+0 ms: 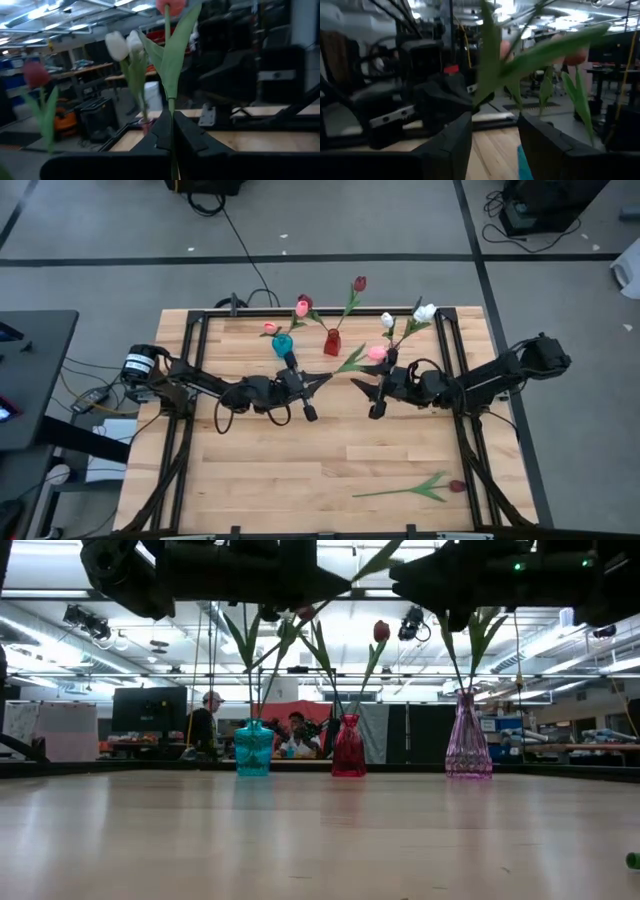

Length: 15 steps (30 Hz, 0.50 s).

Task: Sort flowers into vase by color
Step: Put the pink tulip into the blue vase

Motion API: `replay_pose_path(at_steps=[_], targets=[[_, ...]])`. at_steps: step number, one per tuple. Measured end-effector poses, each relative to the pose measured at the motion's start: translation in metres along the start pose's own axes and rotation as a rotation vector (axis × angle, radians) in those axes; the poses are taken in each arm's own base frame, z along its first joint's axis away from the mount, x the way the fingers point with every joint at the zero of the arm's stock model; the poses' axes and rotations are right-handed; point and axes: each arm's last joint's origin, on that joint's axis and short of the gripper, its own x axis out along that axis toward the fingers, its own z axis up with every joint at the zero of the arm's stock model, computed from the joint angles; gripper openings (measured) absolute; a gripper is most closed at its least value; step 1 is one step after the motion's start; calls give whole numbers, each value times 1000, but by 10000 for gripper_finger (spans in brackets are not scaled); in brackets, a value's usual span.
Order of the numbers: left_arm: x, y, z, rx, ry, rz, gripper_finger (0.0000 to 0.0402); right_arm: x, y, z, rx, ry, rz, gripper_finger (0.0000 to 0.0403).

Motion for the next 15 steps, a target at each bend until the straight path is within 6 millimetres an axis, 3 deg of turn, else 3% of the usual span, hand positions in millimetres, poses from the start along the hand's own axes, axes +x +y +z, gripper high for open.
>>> replay_pose_path(at_steps=[7, 15], targets=[[0, 0, 3, -19, -37, -8, 8, 8, -3, -7, 38, -66, 87, 226], [3, -3, 10, -55, -83, -117, 8, 25, 5, -7, 13, -133, 219, 224]])
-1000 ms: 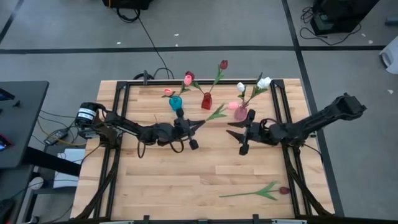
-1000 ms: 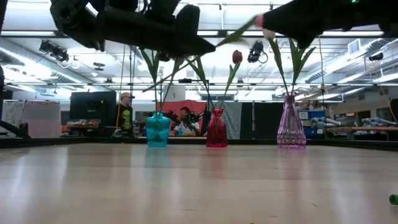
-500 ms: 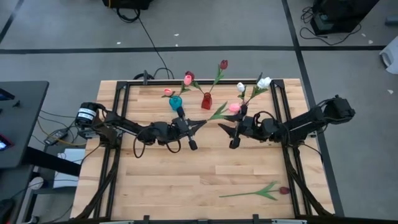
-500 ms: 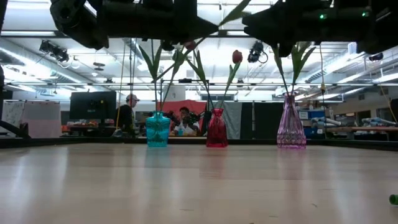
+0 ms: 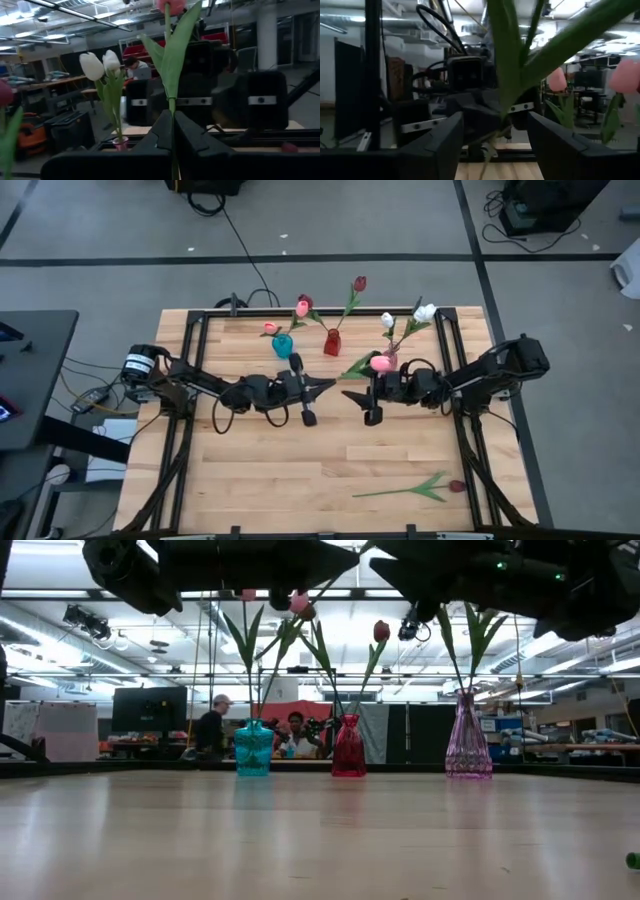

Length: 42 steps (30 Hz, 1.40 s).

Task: Sort flowers into vase by color
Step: Put the pink tulip into the blue vase

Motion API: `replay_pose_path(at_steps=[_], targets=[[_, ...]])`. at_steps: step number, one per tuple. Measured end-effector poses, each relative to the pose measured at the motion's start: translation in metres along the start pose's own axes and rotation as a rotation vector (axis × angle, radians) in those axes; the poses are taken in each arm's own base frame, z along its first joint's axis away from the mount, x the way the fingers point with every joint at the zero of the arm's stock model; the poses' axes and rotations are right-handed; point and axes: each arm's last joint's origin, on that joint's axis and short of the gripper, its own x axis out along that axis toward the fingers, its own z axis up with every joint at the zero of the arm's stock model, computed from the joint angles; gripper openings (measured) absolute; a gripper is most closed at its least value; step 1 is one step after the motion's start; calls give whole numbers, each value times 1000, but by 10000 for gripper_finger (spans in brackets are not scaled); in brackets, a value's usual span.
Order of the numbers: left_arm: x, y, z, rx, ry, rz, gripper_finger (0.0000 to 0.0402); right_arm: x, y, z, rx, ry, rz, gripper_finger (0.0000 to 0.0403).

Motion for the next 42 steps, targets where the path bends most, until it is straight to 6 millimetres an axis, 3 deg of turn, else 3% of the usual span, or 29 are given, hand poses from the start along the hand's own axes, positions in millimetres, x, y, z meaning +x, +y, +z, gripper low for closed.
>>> replay_pose_path(at_steps=[7, 23, 31, 36, 42], targets=[[1, -1, 1, -2, 4, -9, 8, 12, 1, -5, -60, -1, -5, 198], [1, -1, -2, 7, 28, -17, 8, 13, 1, -3, -83, -18, -15, 145], [1, -1, -4, 16, 44, -16, 9, 13, -3, -6, -89, 14, -63, 63], [1, 0, -9, -7, 112, 33, 31, 13, -5, -10, -98, 56, -69, 12], [-2, 0, -20, -14, 235, 89, 92, 12, -8, -16, -113, 129, -175, 23]])
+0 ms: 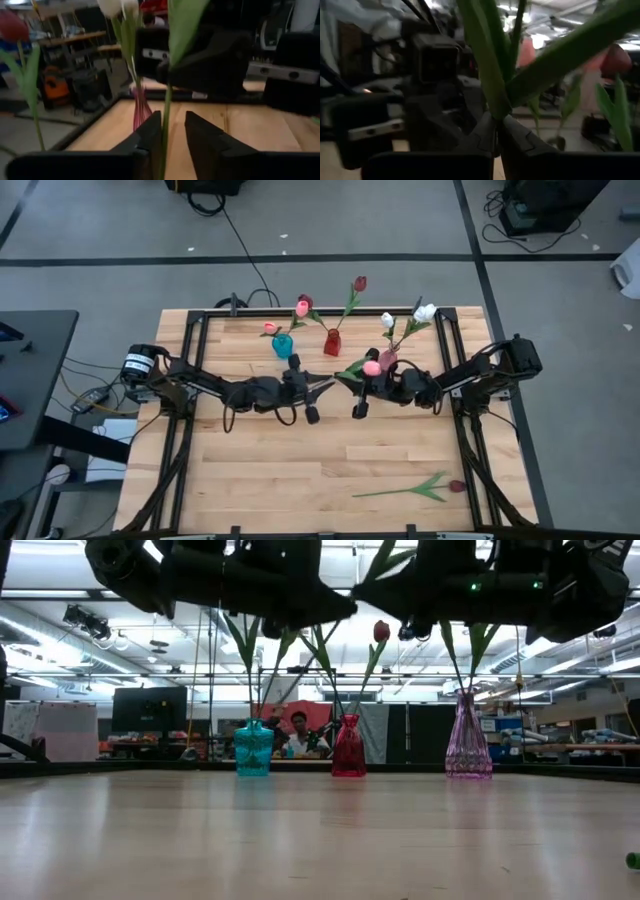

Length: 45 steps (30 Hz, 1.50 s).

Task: Sort flowers into vase by color
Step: Put the pink tulip into the blue vase

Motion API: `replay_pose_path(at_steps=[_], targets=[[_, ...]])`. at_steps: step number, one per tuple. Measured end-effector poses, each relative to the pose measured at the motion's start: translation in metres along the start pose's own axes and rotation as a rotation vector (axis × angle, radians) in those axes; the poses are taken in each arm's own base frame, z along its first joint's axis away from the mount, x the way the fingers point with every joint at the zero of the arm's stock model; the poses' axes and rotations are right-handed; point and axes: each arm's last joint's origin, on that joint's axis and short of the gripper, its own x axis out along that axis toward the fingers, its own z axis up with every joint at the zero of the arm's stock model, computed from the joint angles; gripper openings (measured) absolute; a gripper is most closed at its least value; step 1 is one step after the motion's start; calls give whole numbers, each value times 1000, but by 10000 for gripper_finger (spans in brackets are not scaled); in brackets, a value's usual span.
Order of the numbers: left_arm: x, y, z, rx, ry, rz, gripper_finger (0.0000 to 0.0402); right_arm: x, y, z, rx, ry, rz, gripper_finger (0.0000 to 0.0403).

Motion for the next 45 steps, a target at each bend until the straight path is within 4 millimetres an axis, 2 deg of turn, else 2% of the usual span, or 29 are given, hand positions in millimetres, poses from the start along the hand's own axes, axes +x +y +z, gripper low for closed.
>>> replay_pose_path(at_steps=[6, 12, 15, 20, 27, 37, 45], targets=[[-1, 0, -9, 13, 90, 22, 122, 1, -4, -4, 19, 36, -21, 18], [6, -1, -5, 38, 163, 89, 124, 5, -10, -10, 43, 103, -42, 17], [11, -2, 0, 74, 241, 110, 124, 15, -9, -10, 34, 172, -24, 17], [15, -3, 7, 94, 271, 149, 124, 31, -5, -5, 6, 287, -16, 17], [14, -3, 4, 101, 306, 145, 123, 33, 0, -4, 3, 298, 4, 19], [14, -2, 3, 138, 322, 144, 93, 32, 0, -5, 5, 317, 4, 20], [13, -2, 1, 157, 342, 143, 52, 32, 0, -7, 2, 330, 8, 20]])
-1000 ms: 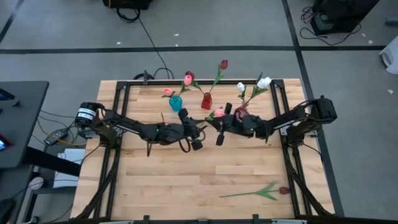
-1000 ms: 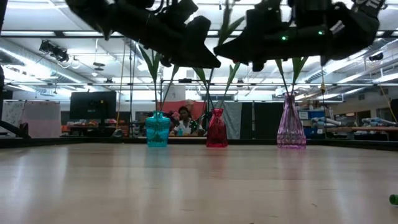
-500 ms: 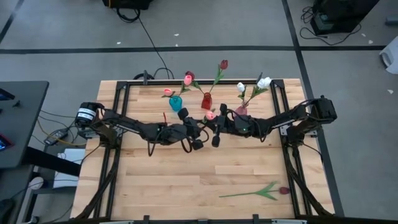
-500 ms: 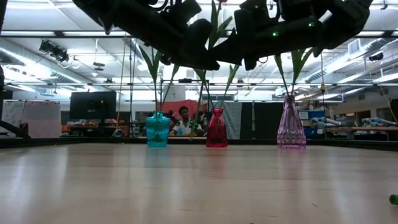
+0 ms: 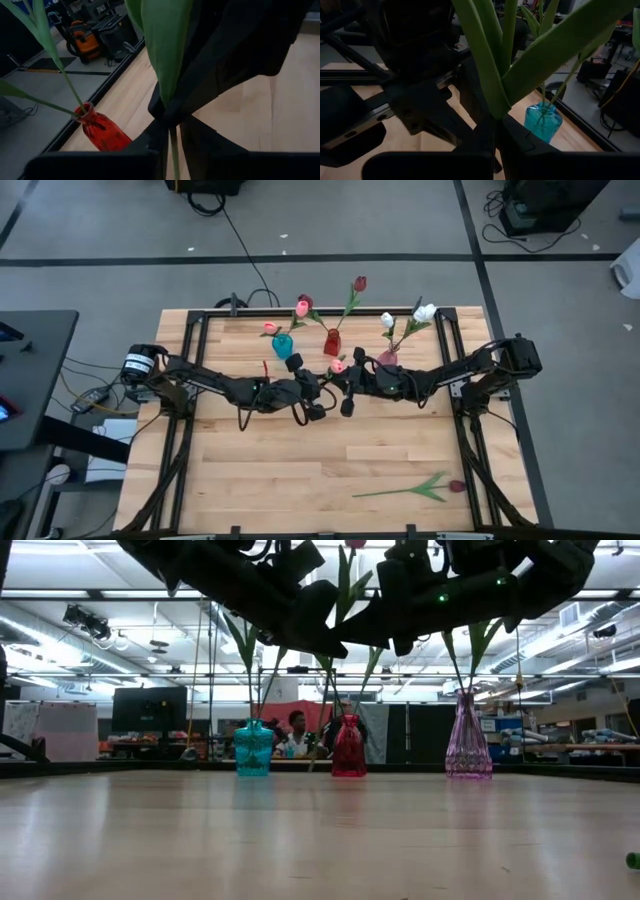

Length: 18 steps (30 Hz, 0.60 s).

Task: Sort flowers into vase by color
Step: Put the pink tulip into the blue vase

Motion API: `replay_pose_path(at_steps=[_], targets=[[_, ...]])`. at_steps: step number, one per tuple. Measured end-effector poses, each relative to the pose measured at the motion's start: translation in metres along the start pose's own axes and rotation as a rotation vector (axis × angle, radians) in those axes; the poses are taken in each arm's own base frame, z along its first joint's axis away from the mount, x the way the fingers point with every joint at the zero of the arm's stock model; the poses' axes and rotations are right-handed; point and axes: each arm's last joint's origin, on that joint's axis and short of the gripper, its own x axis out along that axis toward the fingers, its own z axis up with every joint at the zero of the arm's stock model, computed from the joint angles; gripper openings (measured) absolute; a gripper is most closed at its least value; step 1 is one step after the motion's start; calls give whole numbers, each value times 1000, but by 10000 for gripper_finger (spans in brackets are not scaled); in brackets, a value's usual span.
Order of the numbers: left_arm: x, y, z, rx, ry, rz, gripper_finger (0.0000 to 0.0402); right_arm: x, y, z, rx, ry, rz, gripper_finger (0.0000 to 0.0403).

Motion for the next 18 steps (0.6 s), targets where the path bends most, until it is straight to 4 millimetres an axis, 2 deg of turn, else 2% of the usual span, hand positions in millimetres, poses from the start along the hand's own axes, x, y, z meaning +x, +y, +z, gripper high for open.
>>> replay_pose_path(at_steps=[4, 13, 18], targets=[[1, 0, -1, 42, 4, -35, 13, 0, 0, -1, -2, 8, -9, 36], [5, 9, -5, 58, 8, -65, 11, -2, -1, -1, 11, 25, -4, 141], [-8, 20, -17, 31, 13, -49, 10, -12, -5, 6, 15, 83, -25, 178]])
